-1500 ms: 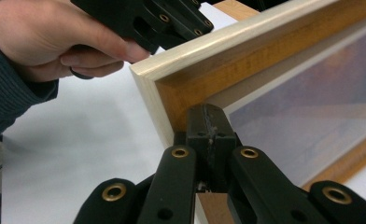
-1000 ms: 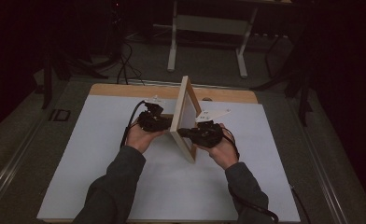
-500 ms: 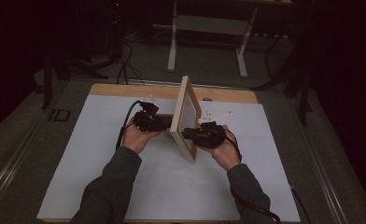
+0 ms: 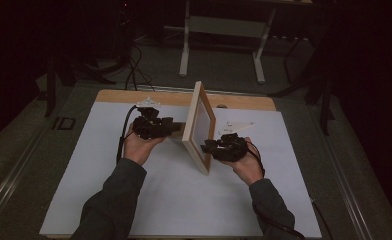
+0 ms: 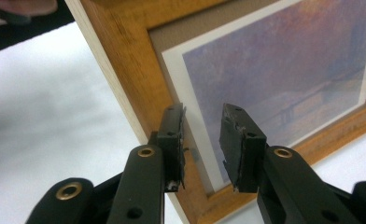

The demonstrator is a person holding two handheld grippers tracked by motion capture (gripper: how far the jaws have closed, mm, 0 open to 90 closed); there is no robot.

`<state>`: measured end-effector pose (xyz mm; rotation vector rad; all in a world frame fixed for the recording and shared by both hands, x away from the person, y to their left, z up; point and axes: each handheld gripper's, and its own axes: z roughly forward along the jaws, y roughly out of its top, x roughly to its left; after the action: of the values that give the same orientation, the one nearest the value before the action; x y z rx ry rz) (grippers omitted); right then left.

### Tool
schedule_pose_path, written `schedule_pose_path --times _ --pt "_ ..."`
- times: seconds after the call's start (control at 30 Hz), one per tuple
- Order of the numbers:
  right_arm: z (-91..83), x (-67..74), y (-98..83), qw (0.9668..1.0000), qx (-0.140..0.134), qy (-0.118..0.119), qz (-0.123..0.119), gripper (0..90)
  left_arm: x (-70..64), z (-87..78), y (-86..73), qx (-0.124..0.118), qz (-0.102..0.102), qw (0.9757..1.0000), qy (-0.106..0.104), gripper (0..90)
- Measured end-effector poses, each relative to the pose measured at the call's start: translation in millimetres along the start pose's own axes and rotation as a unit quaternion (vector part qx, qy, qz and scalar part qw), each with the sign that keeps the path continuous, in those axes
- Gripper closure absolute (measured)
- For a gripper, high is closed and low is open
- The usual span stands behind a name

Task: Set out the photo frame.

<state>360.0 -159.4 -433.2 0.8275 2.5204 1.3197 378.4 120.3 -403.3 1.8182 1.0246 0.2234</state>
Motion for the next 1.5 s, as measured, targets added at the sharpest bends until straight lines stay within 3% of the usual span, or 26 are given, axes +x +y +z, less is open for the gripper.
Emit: schedule_pose_path --times 0.27,0.4,0.73,0.9,1.13,1.33,1.5 --pt "-1.0 -2.6 -4.3 1.0000 0.002 -0.003 0.005 67.3 -9.0 -9.7 4.3 -0.016 0.001 0.9998 0.010 49.7" --pt "-1.5 -4.5 -6.6 1.0000 0.005 -0.004 0.005 67.5 -14.2 -10.7 6.4 -0.021 -0.008 0.9997 -0.013 43.4" --pt "-4.6 -8.3 -12.6 0.9999 0.006 -0.004 0.011 67.5 -32.0 -2.2 5.1 -0.011 -0.009 0.9995 -0.027 28.1" --pt "-5.0 -10.8 -15.6 0.9998 0.007 -0.007 0.017 67.4 -42.1 2.7 3.8 -0.011 -0.002 0.9997 -0.021 25.4" --pt "-11.1 -13.7 -15.1 0.9997 -0.004 -0.013 0.022 67.3 -54.1 10.3 -0.1 0.001 0.011 0.9997 -0.019 23.7" --pt "-14.6 -15.2 -16.4 0.9995 -0.006 -0.017 0.025 67.0 -62.4 18.7 -6.1 0.013 0.028 0.9995 0.002 28.4" --pt "-15.6 -17.8 -20.0 0.9994 -0.004 -0.018 0.030 67.0 -63.2 23.2 -11.3 0.016 0.019 0.9997 0.008 32.7"
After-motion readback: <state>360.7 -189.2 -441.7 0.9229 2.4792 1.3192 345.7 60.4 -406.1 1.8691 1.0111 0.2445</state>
